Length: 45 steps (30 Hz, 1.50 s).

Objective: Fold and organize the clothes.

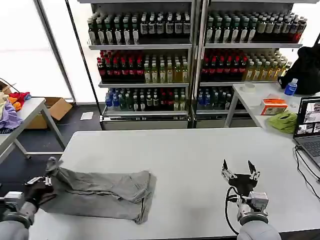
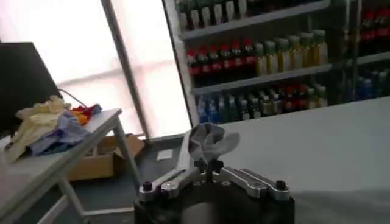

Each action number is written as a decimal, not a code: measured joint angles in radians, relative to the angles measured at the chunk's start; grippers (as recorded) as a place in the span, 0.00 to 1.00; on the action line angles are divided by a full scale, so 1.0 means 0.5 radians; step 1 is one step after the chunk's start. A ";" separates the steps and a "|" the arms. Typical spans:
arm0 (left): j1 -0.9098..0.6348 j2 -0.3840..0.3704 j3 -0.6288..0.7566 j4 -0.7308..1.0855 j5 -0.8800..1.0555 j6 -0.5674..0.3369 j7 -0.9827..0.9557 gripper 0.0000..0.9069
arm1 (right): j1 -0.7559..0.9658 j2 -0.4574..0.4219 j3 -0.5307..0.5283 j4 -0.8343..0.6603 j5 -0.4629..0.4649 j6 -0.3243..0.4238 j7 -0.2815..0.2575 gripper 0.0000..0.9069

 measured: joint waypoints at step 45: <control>-0.259 -0.400 1.134 -0.160 0.225 0.164 -0.093 0.00 | -0.388 0.139 0.035 0.278 -0.228 0.036 0.005 1.00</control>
